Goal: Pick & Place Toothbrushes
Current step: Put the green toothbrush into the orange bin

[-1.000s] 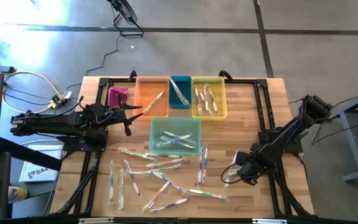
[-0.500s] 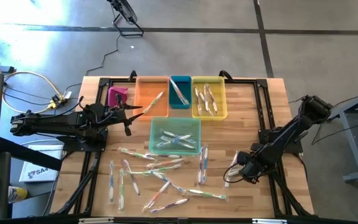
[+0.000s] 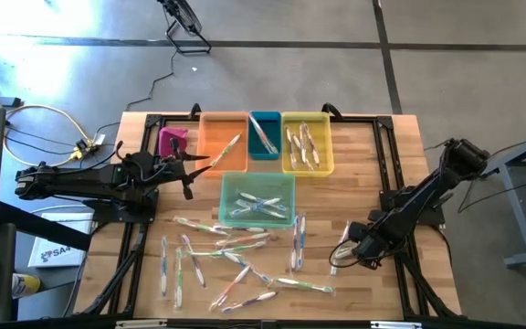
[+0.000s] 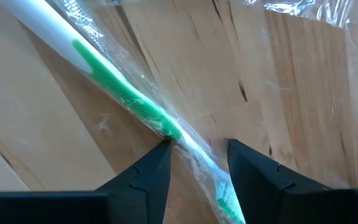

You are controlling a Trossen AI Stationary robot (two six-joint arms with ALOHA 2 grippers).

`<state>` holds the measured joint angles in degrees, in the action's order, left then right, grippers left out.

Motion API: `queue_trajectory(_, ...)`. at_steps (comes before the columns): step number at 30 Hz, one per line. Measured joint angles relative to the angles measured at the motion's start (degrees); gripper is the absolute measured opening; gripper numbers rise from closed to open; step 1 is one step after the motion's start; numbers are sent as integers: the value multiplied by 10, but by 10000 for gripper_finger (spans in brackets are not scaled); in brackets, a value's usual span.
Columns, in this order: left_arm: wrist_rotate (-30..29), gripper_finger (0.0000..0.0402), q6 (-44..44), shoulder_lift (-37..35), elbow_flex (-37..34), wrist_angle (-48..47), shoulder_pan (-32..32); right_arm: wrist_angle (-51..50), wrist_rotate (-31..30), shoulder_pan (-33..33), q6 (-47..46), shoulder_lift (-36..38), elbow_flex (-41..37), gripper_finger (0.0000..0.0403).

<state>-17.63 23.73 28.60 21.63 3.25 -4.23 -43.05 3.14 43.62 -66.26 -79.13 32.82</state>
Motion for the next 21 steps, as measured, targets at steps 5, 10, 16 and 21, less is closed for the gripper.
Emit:
queue_trajectory(5, 0, 122, 0, 0, 0, 0, 0, 1, 0, 0, -1, 0, 0, 109)
queue_trajectory(10, 0, 122, 0, 0, 0, 0, 0, 1, 2, 0, -1, 0, 0, 80)
queue_trajectory(16, 0, 122, 0, 0, 0, 0, 0, 3, 8, 0, -1, -1, 0, 57)
queue_trajectory(21, 0, 122, 0, 0, 0, 0, 0, 3, 12, 0, -1, -1, 0, 32)
